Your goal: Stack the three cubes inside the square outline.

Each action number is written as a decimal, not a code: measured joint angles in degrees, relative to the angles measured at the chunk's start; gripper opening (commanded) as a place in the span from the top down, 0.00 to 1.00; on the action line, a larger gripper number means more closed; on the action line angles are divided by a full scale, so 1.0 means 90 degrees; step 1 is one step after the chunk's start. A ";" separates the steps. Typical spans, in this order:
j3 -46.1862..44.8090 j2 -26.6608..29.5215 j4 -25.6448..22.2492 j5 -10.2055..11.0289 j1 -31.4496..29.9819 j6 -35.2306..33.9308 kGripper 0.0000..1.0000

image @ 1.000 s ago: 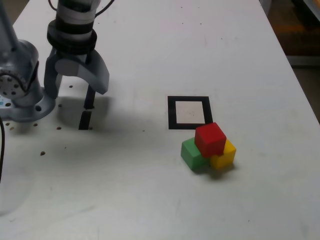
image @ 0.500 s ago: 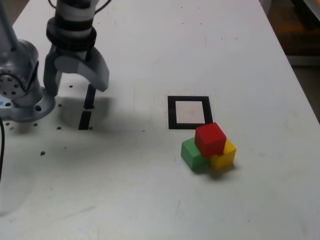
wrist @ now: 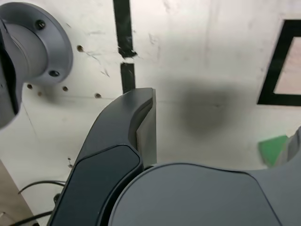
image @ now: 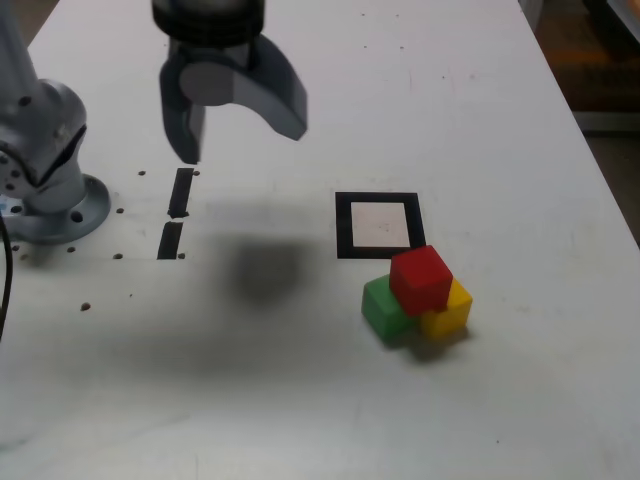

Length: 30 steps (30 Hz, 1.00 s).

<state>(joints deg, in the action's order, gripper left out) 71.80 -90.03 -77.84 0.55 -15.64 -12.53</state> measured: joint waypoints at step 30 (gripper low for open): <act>0.4148 -0.3154 -0.0753 -0.0255 -0.1371 -0.1866 0.04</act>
<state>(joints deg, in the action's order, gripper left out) 109.13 -118.41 -84.62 -1.75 -27.98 -29.32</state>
